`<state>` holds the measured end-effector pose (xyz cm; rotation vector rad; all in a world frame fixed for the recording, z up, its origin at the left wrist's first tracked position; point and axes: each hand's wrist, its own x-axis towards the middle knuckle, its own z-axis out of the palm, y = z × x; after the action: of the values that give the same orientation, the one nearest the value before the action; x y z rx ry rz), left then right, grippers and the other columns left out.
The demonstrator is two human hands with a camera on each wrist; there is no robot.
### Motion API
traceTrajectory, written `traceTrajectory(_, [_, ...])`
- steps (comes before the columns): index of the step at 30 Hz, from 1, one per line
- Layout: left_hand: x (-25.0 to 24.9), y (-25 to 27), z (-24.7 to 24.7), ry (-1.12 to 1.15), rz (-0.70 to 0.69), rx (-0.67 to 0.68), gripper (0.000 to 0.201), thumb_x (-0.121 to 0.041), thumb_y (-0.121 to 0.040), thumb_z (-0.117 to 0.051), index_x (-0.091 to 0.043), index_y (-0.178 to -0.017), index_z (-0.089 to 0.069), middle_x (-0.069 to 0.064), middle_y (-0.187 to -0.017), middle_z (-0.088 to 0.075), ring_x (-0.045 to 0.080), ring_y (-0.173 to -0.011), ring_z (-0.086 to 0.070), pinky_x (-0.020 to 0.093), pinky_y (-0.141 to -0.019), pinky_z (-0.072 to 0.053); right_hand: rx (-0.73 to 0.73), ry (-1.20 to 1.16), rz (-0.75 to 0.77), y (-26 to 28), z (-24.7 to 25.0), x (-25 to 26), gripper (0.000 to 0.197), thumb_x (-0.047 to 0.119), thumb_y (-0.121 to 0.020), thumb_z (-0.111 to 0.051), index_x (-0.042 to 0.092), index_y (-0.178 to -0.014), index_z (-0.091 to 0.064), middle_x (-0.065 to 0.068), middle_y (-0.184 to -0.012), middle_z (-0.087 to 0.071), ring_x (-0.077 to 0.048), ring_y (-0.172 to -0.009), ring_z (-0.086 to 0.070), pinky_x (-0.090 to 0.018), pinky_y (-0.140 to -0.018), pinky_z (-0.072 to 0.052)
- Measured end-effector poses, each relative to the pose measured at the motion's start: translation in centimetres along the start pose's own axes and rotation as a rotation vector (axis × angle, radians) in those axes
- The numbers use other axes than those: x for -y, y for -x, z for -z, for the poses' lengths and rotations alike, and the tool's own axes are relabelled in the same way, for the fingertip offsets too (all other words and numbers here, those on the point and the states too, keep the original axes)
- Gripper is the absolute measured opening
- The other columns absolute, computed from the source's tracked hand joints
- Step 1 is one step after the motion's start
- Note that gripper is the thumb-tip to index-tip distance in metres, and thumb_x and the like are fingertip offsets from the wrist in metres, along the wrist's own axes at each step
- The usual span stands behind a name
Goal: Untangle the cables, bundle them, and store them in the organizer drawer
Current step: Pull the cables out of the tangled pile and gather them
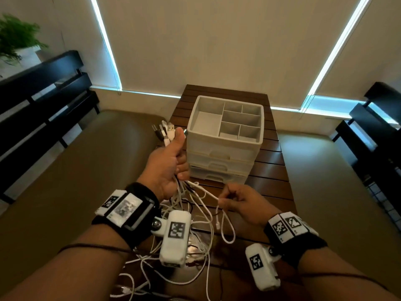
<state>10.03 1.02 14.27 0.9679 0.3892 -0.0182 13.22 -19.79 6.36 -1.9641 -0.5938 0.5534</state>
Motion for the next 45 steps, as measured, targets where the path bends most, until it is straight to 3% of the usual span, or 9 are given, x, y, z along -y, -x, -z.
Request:
traceTrajectory(13, [-7.5, -0.9, -4.7, -0.007, -0.223, 0.139, 0.047, -0.05, -0.087, -0.064, -0.024, -0.054, -0.044, -0.008, -0.047, -0.025, 0.007, -0.04, -0.019, 0.022, -0.035, -0.019, -0.156, 0.231, -0.168, -1.6, 1.0, -3.3, 0.009, 0.019, -0.087, -0.067, 0.024, -0.08, -0.065, 0.006, -0.079, -0.066, -0.011, -0.078, -0.061, -0.037, -0.082, -0.051])
traceTrajectory(18, [-9.2, -1.0, -5.1, 0.04, -0.249, 0.145, 0.053, -0.052, -0.089, -0.06, -0.023, -0.053, -0.035, -0.007, -0.046, -0.023, 0.007, -0.041, -0.016, 0.022, -0.038, -0.016, -0.236, 0.769, -0.3, -0.8, 1.2, -4.1, 0.007, 0.032, -0.089, -0.056, 0.029, -0.082, -0.057, 0.012, -0.08, -0.06, -0.013, -0.089, -0.059, -0.033, -0.081, -0.026])
traceTrajectory(21, [-9.7, -0.7, -5.2, 0.005, -0.261, 0.158, 0.049, -0.053, -0.087, -0.062, -0.023, -0.054, -0.04, -0.008, -0.048, -0.024, 0.007, -0.042, -0.017, 0.022, -0.036, -0.02, -0.254, 0.49, -0.283, -0.8, 0.7, -4.1, 0.016, 0.021, -0.087, -0.059, 0.03, -0.076, -0.054, 0.008, -0.083, -0.064, -0.016, -0.083, -0.062, -0.033, -0.076, -0.049])
traceTrajectory(27, [-8.1, -0.9, -3.4, -0.283, -0.192, 0.027, 0.036, -0.048, -0.086, -0.066, -0.026, -0.067, -0.046, -0.01, -0.048, -0.026, 0.006, -0.039, -0.02, 0.02, -0.034, -0.022, -0.281, 0.253, -0.167, -0.9, 0.3, -1.9, 0.022, 0.016, -0.084, -0.069, 0.034, -0.084, -0.056, 0.01, -0.091, -0.063, -0.012, -0.09, -0.061, -0.02, -0.074, -0.046])
traceTrajectory(31, [-5.6, -0.9, -3.2, -0.199, -0.123, 0.141, 0.033, -0.046, -0.086, -0.064, -0.025, -0.066, -0.048, -0.01, -0.043, -0.028, 0.005, -0.034, -0.023, 0.018, -0.035, -0.022, -0.314, -0.067, 0.099, -1.2, -0.2, 3.9, 0.071, 0.017, -0.065, -0.086, 0.041, -0.118, -0.046, 0.014, -0.123, -0.056, 0.003, -0.114, -0.052, -0.019, -0.099, -0.045])
traceTrajectory(34, [-4.1, -0.3, -4.5, -0.196, -0.127, 0.238, 0.032, -0.043, -0.085, -0.067, -0.024, -0.066, -0.049, -0.007, -0.045, -0.027, 0.007, -0.037, -0.024, 0.019, -0.038, -0.025, -0.22, -0.171, 0.227, -2.3, -1.3, 8.7, 0.098, 0.02, -0.057, -0.091, 0.041, -0.134, -0.034, 0.016, -0.131, -0.052, 0.008, -0.118, -0.049, -0.008, -0.09, -0.044])
traceTrajectory(40, [-3.8, 0.5, -4.6, -0.411, -0.293, 0.216, 0.033, -0.044, -0.086, -0.068, -0.023, -0.061, -0.061, -0.004, -0.058, -0.048, 0.014, -0.061, -0.048, 0.032, -0.063, -0.045, -0.233, -0.317, 0.199, -4.2, -3.0, 11.3, 0.038, -0.011, -0.078, -0.067, 0.02, -0.097, -0.061, 0.001, -0.092, -0.071, -0.01, -0.083, -0.069, -0.029, -0.078, -0.057])
traceTrajectory(42, [-3.8, 0.6, -3.8, -0.607, -0.404, 0.2, 0.024, -0.045, -0.09, -0.062, -0.029, -0.074, -0.068, -0.015, -0.066, -0.059, 0.004, -0.07, -0.054, 0.026, -0.074, -0.043, -0.149, -0.182, 0.205, -4.0, -2.9, 11.2, 0.029, -0.007, -0.085, -0.062, 0.022, -0.085, -0.064, 0.002, -0.077, -0.07, -0.008, -0.069, -0.066, -0.023, -0.066, -0.055])
traceTrajectory(45, [-3.5, 1.2, -2.7, -0.726, -0.381, 0.223, 0.027, -0.043, -0.095, -0.055, -0.024, -0.079, -0.067, -0.019, -0.063, -0.063, -0.009, -0.062, -0.056, 0.01, -0.062, -0.043, -0.063, -0.075, 0.179, -3.5, -2.8, 11.5, 0.021, -0.006, -0.085, -0.061, 0.014, -0.082, -0.067, -0.005, -0.075, -0.071, -0.014, -0.066, -0.067, -0.024, -0.062, -0.055])
